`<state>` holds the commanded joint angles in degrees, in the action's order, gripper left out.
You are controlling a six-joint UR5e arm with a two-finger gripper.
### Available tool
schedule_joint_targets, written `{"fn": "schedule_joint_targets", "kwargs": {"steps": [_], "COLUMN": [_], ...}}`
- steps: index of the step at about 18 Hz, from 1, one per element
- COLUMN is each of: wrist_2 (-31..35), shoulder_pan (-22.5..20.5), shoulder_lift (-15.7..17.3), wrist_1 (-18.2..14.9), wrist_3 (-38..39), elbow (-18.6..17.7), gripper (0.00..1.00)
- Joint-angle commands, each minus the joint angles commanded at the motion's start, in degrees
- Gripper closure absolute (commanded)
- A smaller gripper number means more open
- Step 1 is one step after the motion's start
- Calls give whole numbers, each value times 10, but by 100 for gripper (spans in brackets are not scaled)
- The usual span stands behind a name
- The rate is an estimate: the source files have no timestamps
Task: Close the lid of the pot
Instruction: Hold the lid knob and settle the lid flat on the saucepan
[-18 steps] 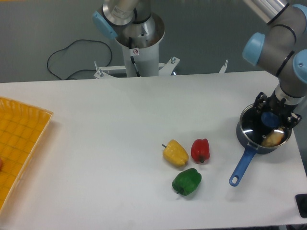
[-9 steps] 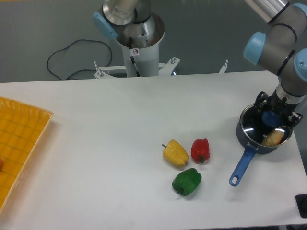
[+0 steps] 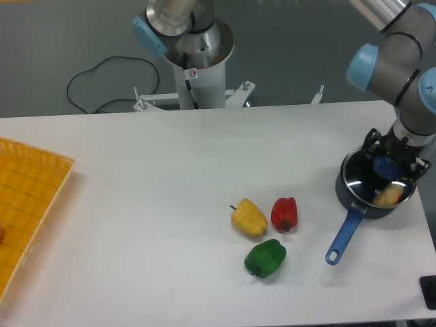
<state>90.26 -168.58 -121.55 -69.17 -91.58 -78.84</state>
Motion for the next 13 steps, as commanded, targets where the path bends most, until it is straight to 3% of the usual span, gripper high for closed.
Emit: {"fn": "schedule_joint_targets", "kwargs": {"steps": [6, 8, 9, 11, 13], "wrist_2": [0, 0, 1, 2, 1], "shoulder_pan": [0, 0, 0, 0, 0], "shoulder_lift": [0, 1, 1, 3, 5], "wrist_1": [16, 16, 17, 17, 16], "wrist_3": [1, 0, 0, 1, 1], "elbow": [-9, -9, -9, -10, -11], "gripper": [27, 22, 13, 4, 4]}}
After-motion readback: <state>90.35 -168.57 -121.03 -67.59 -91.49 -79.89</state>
